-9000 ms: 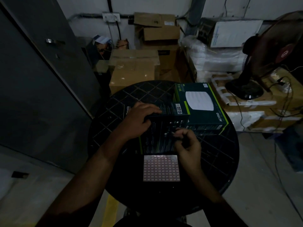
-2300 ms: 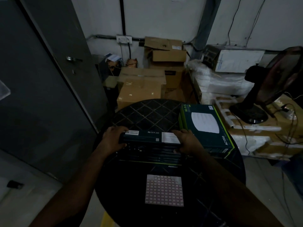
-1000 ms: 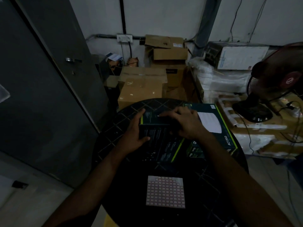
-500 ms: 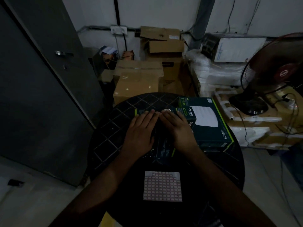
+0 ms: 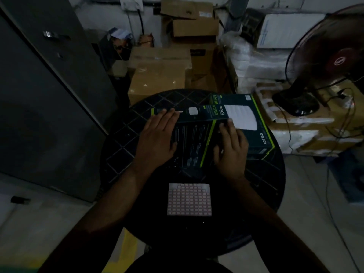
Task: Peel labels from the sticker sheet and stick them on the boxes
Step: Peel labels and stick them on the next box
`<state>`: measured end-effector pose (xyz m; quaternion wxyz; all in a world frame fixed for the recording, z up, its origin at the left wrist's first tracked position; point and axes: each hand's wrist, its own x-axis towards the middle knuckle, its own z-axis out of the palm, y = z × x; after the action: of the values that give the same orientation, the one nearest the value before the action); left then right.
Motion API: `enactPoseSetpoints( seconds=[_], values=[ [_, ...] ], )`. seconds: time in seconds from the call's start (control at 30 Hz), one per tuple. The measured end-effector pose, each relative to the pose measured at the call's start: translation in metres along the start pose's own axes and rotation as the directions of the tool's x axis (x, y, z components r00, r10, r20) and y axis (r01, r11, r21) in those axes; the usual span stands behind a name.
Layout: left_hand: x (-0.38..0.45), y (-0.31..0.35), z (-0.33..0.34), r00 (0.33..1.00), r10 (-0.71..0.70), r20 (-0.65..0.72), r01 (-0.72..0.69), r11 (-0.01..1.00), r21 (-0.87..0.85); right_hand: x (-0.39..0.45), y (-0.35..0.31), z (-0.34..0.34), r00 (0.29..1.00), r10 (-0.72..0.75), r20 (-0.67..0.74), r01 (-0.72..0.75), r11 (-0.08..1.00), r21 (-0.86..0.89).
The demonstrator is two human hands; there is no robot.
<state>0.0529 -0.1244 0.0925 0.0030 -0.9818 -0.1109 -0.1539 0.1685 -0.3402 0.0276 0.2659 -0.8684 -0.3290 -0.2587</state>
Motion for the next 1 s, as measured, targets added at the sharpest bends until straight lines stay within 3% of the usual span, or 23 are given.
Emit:
enactPoseSetpoints(
  seconds=[0.07, 0.13, 0.23, 0.3, 0.37, 0.67, 0.9, 1.0],
  values=[
    [-0.002, 0.004, 0.0, 1.0, -0.008, 0.002, 0.008, 0.999, 0.036, -0.043, -0.003, 0.02, 0.993, 0.106, 0.061, -0.105, 0.994, -0.013],
    [-0.005, 0.009, 0.0, 1.0, -0.014, 0.002, 0.014, 0.998, 0.055, -0.084, 0.0, 0.043, 0.934, 0.182, 0.308, -0.18, 0.983, -0.036],
    [-0.009, 0.013, 0.0, 1.0, -0.015, 0.003, 0.014, 0.997, 0.07, -0.123, 0.012, 0.068, 0.687, 0.213, 0.695, -0.288, 0.958, -0.009],
    [-0.011, 0.014, 0.0, 1.0, -0.014, 0.009, 0.013, 0.997, 0.073, -0.137, 0.019, 0.076, 0.526, 0.219, 0.822, -0.295, 0.953, -0.064],
    [-0.012, 0.014, 0.0, 1.0, -0.013, 0.024, 0.011, 0.997, 0.081, -0.146, 0.024, 0.079, 0.455, 0.246, 0.856, -0.24, 0.959, -0.148],
    [-0.015, 0.015, -0.001, 0.999, -0.018, 0.04, 0.014, 0.995, 0.103, -0.137, 0.027, 0.087, 0.422, 0.26, 0.868, -0.234, 0.957, -0.173],
    [-0.016, 0.018, -0.005, 0.998, -0.009, 0.061, 0.001, 0.992, 0.124, -0.134, 0.035, 0.091, 0.486, 0.26, 0.834, -0.17, 0.965, -0.201],
    [-0.014, 0.018, -0.007, 0.997, 0.015, 0.072, -0.022, 0.995, 0.097, -0.135, 0.039, 0.092, 0.491, 0.248, 0.835, -0.3, 0.948, -0.105]
  ],
)
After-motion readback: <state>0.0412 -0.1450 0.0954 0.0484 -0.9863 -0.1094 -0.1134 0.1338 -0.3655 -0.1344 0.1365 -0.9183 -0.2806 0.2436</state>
